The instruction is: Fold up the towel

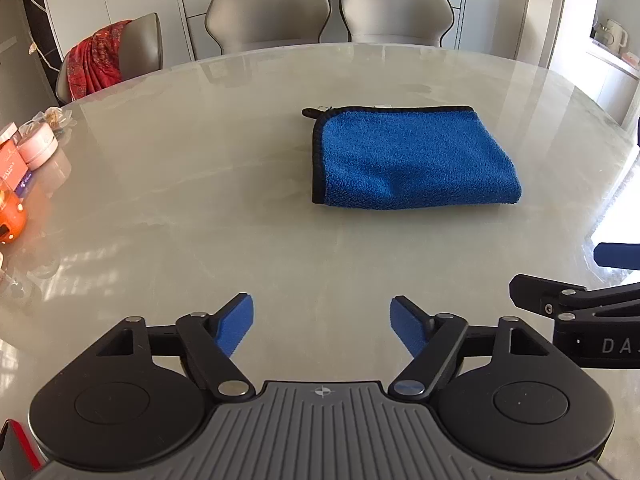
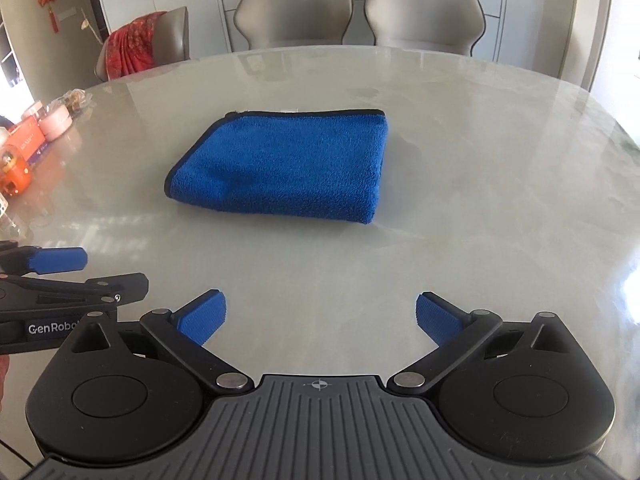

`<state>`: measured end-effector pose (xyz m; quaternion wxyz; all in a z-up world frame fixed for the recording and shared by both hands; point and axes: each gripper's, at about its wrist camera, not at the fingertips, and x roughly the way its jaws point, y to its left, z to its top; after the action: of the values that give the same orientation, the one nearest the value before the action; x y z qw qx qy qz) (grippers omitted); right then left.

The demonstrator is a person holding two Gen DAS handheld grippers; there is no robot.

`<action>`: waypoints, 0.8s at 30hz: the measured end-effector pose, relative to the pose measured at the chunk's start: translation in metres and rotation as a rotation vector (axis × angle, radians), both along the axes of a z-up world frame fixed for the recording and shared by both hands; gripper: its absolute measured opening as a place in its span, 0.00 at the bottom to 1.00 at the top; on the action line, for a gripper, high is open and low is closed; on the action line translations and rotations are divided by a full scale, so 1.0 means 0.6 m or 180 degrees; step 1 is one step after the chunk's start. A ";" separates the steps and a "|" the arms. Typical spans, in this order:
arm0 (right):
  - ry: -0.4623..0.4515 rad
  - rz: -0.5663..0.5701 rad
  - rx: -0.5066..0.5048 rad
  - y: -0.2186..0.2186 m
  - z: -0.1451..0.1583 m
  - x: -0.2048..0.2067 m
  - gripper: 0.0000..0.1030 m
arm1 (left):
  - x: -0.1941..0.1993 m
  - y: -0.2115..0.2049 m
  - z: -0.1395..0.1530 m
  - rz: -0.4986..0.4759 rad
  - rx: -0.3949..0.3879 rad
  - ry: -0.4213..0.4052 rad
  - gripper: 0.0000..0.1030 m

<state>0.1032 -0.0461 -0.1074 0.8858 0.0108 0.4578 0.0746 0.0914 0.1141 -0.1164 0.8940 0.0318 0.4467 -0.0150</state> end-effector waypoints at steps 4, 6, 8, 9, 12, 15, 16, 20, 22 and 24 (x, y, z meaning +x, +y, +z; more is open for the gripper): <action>0.0120 -0.0127 -0.0128 0.012 0.009 -0.013 1.00 | -0.019 0.007 0.024 0.0053 0.0014 -0.0012 0.78; 0.0166 -0.0205 -0.0147 0.014 0.021 -0.021 1.00 | -0.028 0.012 0.034 0.0073 -0.0004 -0.0042 0.78; 0.0076 -0.0239 -0.0100 0.011 0.037 -0.035 1.00 | -0.038 0.018 0.048 0.0097 -0.0061 -0.0078 0.78; 0.0017 -0.0258 -0.0102 0.011 0.046 -0.043 1.00 | -0.044 0.021 0.055 0.0117 -0.0099 -0.0101 0.78; -0.0089 -0.0306 -0.0128 0.012 0.069 -0.060 1.00 | -0.055 0.027 0.071 0.0144 -0.0128 -0.0132 0.79; -0.0110 -0.0372 -0.0088 0.012 0.089 -0.076 1.00 | -0.073 0.026 0.088 0.0180 -0.0026 -0.0211 0.85; -0.0094 -0.0385 -0.0058 0.011 0.093 -0.079 1.00 | -0.078 0.027 0.093 0.0175 -0.0023 -0.0241 0.87; -0.0238 -0.0336 -0.0053 0.016 0.118 -0.101 1.00 | -0.094 0.029 0.108 0.0143 -0.0091 -0.0291 0.87; -0.0304 -0.0292 -0.0167 0.022 0.127 -0.106 1.00 | -0.097 0.029 0.113 0.0139 -0.0100 -0.0286 0.87; -0.0328 -0.0278 -0.0173 0.024 0.135 -0.109 1.00 | -0.100 0.029 0.119 0.0152 -0.0085 -0.0274 0.87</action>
<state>0.0376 -0.0316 -0.0266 0.9106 0.0028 0.4126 0.0239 0.0316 0.1318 -0.0449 0.9128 0.0098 0.4082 0.0018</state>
